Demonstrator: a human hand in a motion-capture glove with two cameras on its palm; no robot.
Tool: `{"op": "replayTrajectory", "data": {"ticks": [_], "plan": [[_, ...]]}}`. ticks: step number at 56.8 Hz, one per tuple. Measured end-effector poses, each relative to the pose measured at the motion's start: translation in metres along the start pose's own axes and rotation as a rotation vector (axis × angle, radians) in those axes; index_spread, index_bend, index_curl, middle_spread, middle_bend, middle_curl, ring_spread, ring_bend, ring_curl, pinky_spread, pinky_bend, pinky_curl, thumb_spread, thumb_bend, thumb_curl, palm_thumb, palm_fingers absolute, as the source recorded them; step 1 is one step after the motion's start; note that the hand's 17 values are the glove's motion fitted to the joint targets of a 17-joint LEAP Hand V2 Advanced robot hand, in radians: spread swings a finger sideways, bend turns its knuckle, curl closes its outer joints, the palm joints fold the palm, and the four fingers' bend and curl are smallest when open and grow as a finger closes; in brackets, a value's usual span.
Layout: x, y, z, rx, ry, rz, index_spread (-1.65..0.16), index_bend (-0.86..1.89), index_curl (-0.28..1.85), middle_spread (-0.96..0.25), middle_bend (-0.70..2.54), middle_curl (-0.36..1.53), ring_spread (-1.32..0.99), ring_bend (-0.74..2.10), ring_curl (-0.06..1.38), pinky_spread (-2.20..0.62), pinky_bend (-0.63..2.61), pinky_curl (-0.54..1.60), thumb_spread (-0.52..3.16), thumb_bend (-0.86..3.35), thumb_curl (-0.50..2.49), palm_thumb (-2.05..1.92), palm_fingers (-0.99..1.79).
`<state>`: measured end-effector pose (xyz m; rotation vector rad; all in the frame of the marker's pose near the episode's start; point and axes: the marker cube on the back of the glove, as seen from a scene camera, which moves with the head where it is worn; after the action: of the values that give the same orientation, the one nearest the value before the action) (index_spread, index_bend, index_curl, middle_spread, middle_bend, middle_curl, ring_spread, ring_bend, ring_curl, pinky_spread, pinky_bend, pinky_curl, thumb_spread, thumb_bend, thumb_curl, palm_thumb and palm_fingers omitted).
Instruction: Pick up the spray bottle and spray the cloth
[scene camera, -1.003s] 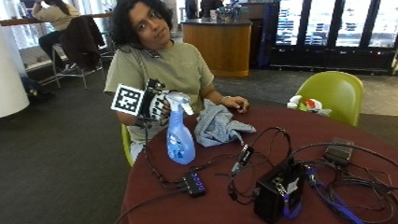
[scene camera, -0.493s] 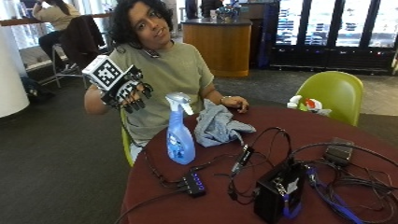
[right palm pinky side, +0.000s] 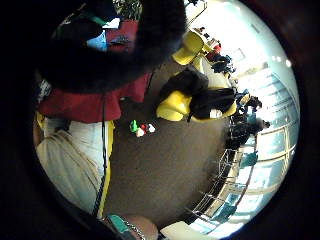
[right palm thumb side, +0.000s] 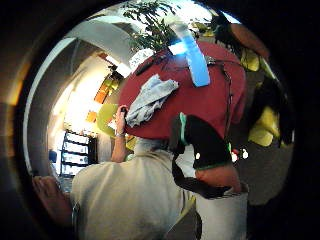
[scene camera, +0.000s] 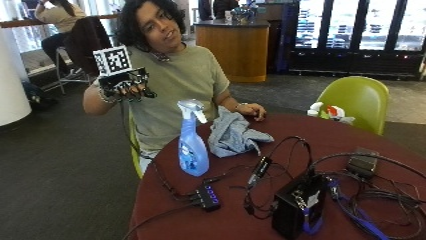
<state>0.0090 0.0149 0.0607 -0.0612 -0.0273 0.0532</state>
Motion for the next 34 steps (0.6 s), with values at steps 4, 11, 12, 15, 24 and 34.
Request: {"op": "replayTrajectory", "data": {"ticks": [4, 11, 12, 15, 24, 34], "plan": [[0.0, 0.002, 0.005, -0.03, -0.002, 0.016, -0.38, 0.16, 0.34, 0.01, 0.18, 0.39, -0.04, 0.3, 0.35, 0.21, 0.27, 0.34, 1.24, -0.03, 0.52, 0.54, 0.5], [0.004, -0.01, 0.017, -0.035, -0.039, 0.047, -0.38, 0.17, 0.33, 0.0, 0.19, 0.38, -0.04, 0.22, 0.33, 0.22, 0.24, 0.34, 1.22, -0.02, 0.49, 0.52, 0.44], [0.004, -0.012, 0.018, -0.034, -0.05, 0.052, -0.38, 0.16, 0.33, 0.0, 0.2, 0.38, -0.04, 0.21, 0.32, 0.22, 0.24, 0.33, 1.21, -0.02, 0.49, 0.52, 0.44], [0.006, -0.025, 0.024, -0.022, -0.093, 0.045, -0.37, 0.16, 0.33, 0.0, 0.19, 0.38, -0.04, 0.2, 0.32, 0.22, 0.23, 0.33, 1.21, -0.02, 0.48, 0.52, 0.44], [0.0, -0.068, 0.046, 0.023, -0.277, 0.046, -0.35, 0.14, 0.31, 0.01, 0.2, 0.37, -0.04, 0.2, 0.31, 0.22, 0.22, 0.34, 1.19, -0.01, 0.47, 0.56, 0.44], [-0.022, -0.122, 0.064, 0.097, -0.618, 0.09, -0.31, 0.12, 0.28, 0.02, 0.19, 0.36, -0.02, 0.24, 0.32, 0.22, 0.25, 0.35, 1.16, 0.0, 0.46, 0.65, 0.48]]}}
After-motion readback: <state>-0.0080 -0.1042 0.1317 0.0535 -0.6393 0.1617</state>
